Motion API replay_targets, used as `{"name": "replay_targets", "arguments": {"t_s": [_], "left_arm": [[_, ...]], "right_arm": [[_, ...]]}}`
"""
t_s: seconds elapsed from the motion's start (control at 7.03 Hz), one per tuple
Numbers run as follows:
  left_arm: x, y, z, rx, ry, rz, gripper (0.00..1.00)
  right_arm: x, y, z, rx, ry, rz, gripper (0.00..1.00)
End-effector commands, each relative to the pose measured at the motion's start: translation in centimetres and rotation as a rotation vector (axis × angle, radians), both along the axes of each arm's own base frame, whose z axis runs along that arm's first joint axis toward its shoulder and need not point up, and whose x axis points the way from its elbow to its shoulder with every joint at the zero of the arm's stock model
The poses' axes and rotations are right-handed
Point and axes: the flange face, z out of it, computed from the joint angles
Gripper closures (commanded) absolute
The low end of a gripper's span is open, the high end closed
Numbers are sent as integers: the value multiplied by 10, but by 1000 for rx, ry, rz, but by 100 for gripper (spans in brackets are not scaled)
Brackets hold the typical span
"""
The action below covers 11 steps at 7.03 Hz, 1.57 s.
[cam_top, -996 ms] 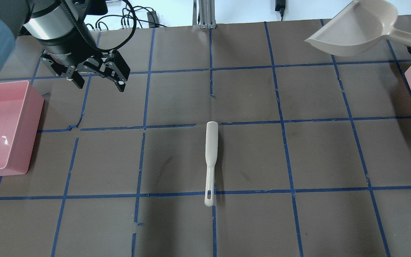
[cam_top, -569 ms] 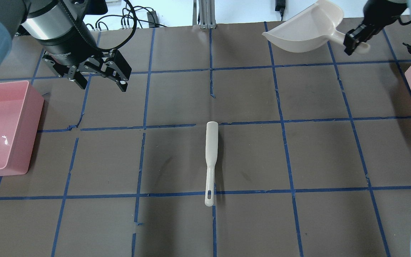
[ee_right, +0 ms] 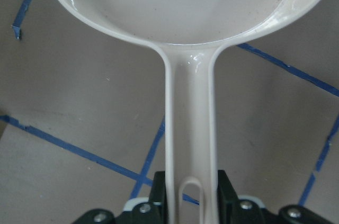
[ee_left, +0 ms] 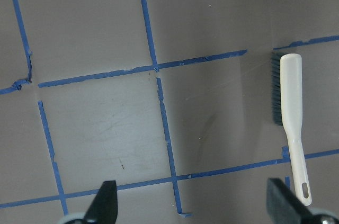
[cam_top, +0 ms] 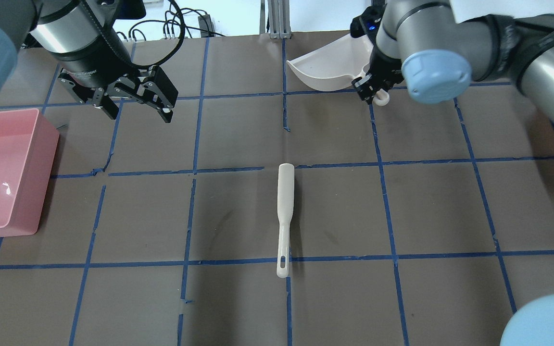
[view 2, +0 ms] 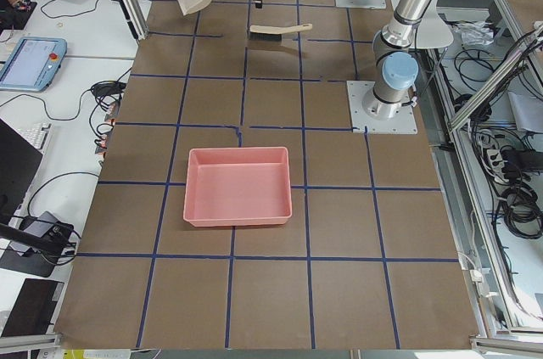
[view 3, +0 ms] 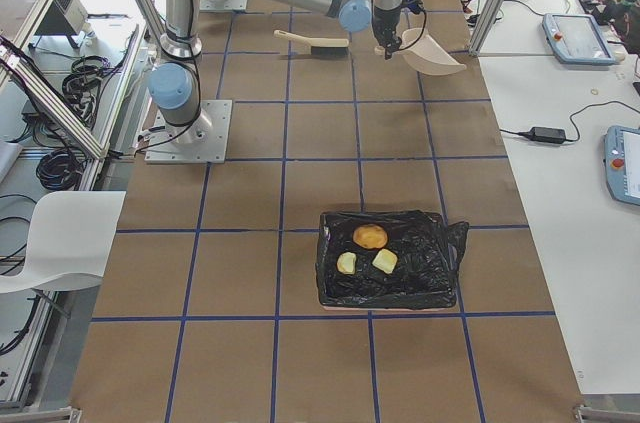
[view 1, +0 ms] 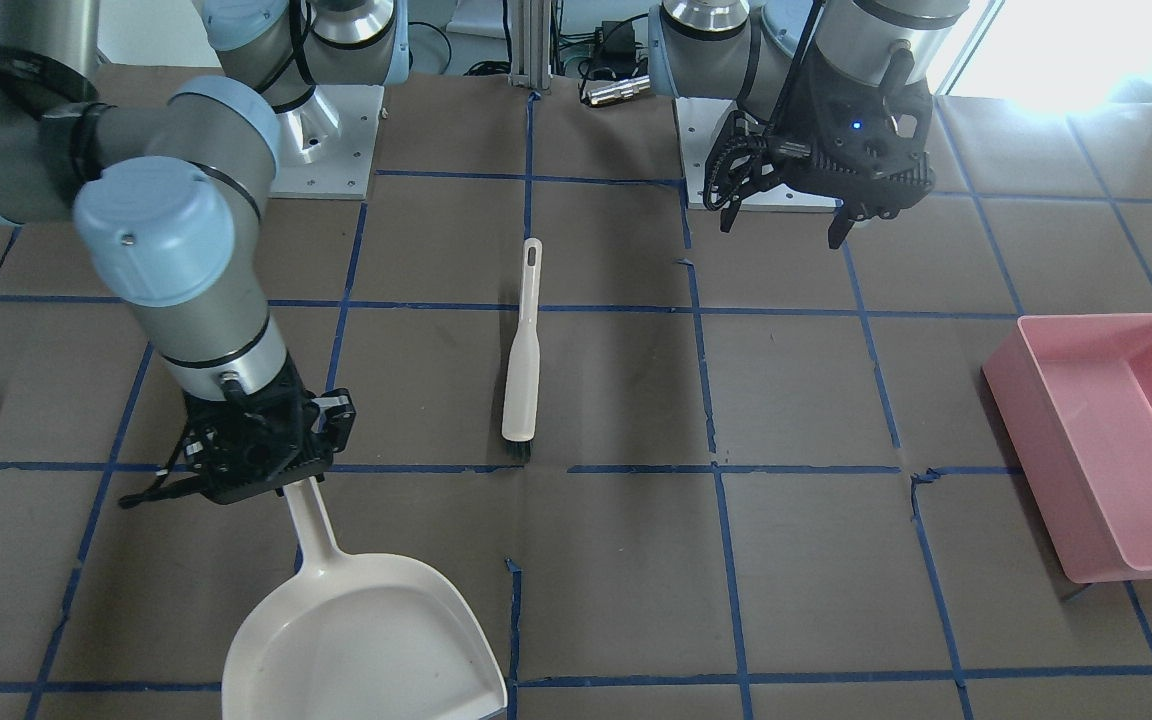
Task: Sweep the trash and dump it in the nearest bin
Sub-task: 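Bring the empty dustpan back with the right gripper and set it down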
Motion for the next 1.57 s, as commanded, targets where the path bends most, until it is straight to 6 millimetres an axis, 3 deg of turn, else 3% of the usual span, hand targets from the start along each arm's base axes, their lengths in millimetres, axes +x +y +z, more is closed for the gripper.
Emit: {"name": "replay_targets", "arguments": {"t_s": [0.0, 0.14, 0.28, 0.43, 0.85, 1.0, 1.28, 1.42], "left_arm": [[1, -2, 0, -4, 7, 4, 0], [2, -3, -1, -2, 6, 4, 0], [2, -2, 0, -4, 6, 4, 0], [2, -2, -2, -1, 6, 4, 0], [2, -4, -3, 2, 7, 4, 0], [1, -3, -3, 2, 7, 3, 0], [1, -3, -3, 1, 7, 3, 0], [1, -3, -3, 1, 9, 3, 0]], "right_arm": [[77, 16, -51, -4, -29, -81, 100], [112, 7, -48, -59, -50, -82, 100], [139, 9, -58, -37, -52, -148, 100], [157, 14, -65, -33, -58, -171, 100], [161, 17, -78, -1, -70, -297, 98], [162, 16, -87, 17, -71, -307, 90], [165, 16, -87, 13, -66, -289, 85], [164, 16, -85, 4, -62, -293, 57]]}}
